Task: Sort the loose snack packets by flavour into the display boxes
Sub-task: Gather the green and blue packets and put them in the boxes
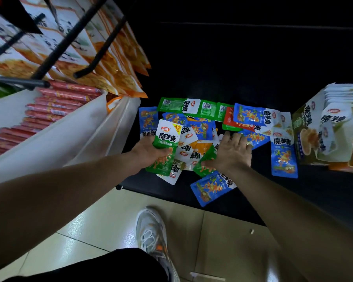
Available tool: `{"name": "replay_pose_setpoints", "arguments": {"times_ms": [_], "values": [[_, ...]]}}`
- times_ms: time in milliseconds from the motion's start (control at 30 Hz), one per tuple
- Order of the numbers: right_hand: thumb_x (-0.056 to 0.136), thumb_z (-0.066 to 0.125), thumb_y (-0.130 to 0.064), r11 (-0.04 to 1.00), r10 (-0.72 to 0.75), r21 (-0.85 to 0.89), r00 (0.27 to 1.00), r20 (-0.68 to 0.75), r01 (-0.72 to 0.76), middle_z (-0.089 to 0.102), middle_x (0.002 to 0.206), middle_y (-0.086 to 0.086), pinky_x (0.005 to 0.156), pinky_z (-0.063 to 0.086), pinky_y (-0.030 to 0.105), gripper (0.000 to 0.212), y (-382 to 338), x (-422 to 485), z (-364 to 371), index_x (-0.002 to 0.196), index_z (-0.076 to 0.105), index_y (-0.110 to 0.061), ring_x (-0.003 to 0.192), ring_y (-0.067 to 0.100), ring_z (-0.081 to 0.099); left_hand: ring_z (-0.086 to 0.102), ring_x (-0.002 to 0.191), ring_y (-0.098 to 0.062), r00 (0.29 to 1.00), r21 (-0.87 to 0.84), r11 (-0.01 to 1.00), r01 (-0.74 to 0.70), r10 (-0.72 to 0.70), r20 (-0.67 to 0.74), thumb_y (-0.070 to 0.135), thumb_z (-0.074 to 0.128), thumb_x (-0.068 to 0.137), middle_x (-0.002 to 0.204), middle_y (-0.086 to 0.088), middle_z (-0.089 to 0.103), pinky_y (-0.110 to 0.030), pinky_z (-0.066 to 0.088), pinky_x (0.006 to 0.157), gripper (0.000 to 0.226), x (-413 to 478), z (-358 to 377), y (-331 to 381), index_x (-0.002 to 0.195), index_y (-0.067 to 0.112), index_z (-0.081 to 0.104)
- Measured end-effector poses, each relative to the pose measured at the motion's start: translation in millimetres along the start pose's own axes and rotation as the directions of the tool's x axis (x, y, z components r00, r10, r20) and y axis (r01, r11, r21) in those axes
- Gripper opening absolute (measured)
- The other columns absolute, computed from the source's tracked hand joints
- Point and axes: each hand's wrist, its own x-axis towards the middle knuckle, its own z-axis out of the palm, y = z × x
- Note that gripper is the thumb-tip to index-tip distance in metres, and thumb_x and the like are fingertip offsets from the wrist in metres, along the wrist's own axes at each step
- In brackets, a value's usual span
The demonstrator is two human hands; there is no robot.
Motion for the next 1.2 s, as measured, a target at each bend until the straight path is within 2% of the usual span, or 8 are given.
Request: {"name": "replay_pose_setpoints", "arguments": {"times_ms": [267,400,600,767,867,1000,1100,1200], "values": [[0.065,0.090,-0.048,0.924,-0.094,0.362,0.991,-0.095,0.122,0.040,0.127,0.008,0.105,0.043,0.046,0.092,19,3,-9,0.133,0.037,-0.016,0.120,0.030,0.047,0.070,0.096,-0.018,1.000,-0.016,1.000,-0.011,0.012,0.022,0.034,0.079,0.082,0.106,0.000,0.072,-0.040,0.057,0.090,0.035,-2,8,-6,0.112,0.025,0.063],[0.088,0.076,-0.018,0.768,-0.224,0.626,0.973,0.064,0.136,0.057,0.106,0.003,0.064,0.048,0.026,0.054,36,8,-36,0.121,0.033,-0.025,0.088,0.018,0.061,0.069,0.094,-0.015,0.999,-0.043,0.998,-0.036,0.038,0.028,0.028,0.076,0.086,0.105,0.000,0.071,-0.031,0.056,0.080,0.030,-2,10,1,0.112,0.023,0.062],[0.078,0.086,-0.016,0.635,-0.417,0.753,0.897,0.146,0.172,0.071,0.108,0.001,0.090,0.056,0.038,0.042,42,12,-77,0.106,0.054,-0.024,0.098,0.019,0.070,0.049,0.131,-0.027,0.999,-0.076,0.996,-0.040,0.041,0.017,0.022,0.061,0.098,0.148,-0.008,0.048,-0.035,0.041,0.107,0.056,-4,21,23,0.150,0.021,0.041],[0.066,0.093,-0.014,0.576,-0.356,0.806,0.929,0.097,0.137,0.071,0.102,0.005,0.068,0.063,0.036,0.051,5,7,-73,0.100,0.056,-0.016,0.086,0.019,0.073,0.052,0.130,-0.021,0.984,-0.323,0.946,0.042,0.016,0.176,0.066,0.074,0.073,0.144,0.001,0.053,-0.048,0.038,0.112,0.077,-9,27,44,0.137,0.028,0.053],[0.063,0.095,-0.031,0.639,-0.275,0.752,0.961,0.030,0.160,0.066,0.100,-0.001,0.065,0.062,0.036,0.061,-10,16,-67,0.105,0.053,-0.017,0.085,0.016,0.068,0.063,0.105,-0.013,0.975,-0.124,0.990,-0.071,0.096,0.202,0.047,0.078,0.078,0.109,0.004,0.068,-0.043,0.043,0.107,0.047,-6,24,44,0.111,0.020,0.059],[0.086,0.068,-0.060,0.773,-0.266,0.569,0.957,-0.113,0.282,0.058,0.127,-0.002,0.090,0.051,0.037,0.058,-9,43,-61,0.127,0.052,-0.023,0.114,0.019,0.058,0.065,0.105,-0.027,0.992,-0.095,0.992,-0.087,0.095,0.085,0.022,0.067,0.092,0.107,-0.009,0.070,-0.052,0.048,0.101,0.020,12,18,39,0.110,0.017,0.061],[0.100,0.042,-0.059,0.933,-0.309,0.178,0.950,-0.049,0.313,0.014,0.167,0.000,0.115,0.031,0.049,0.070,1,71,-55,0.158,0.022,-0.026,0.149,0.029,0.023,0.064,0.104,-0.027,0.999,-0.056,0.998,-0.034,0.033,-0.032,0.021,0.061,0.097,0.109,-0.007,0.067,-0.046,0.052,0.097,0.019,25,15,39,0.116,0.021,0.060],[0.102,0.036,-0.055,0.946,-0.325,0.017,0.945,0.031,0.324,-0.005,0.169,0.003,0.123,0.012,0.049,0.076,13,74,-36,0.161,0.006,-0.018,0.155,0.025,0.005,0.063,0.100,-0.025,0.994,-0.018,1.000,-0.014,0.012,-0.104,0.021,0.058,0.099,0.113,-0.008,0.065,-0.039,0.053,0.088,0.027,34,12,36,0.126,0.019,0.056]]}}
